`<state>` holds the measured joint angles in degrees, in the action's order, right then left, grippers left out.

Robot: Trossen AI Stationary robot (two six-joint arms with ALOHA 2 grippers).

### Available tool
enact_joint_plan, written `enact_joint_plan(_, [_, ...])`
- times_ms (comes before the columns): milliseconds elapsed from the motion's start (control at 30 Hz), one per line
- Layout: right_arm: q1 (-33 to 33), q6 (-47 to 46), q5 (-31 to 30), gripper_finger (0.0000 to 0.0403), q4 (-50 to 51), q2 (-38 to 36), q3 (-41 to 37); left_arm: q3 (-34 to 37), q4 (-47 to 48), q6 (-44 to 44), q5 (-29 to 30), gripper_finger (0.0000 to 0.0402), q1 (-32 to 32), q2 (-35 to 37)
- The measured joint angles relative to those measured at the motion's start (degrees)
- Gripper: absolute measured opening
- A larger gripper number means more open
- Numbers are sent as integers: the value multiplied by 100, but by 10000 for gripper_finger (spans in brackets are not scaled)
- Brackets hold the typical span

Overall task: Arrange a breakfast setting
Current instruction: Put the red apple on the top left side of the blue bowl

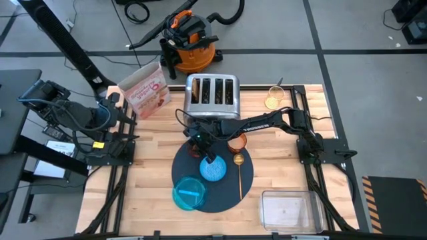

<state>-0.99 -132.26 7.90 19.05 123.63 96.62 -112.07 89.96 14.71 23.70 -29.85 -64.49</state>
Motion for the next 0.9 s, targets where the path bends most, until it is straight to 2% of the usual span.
enact_joint_plan(900, [-4, -1, -37, 95, -396, 0, -4, 0, -58, -37, 217, 182, 0, 0])
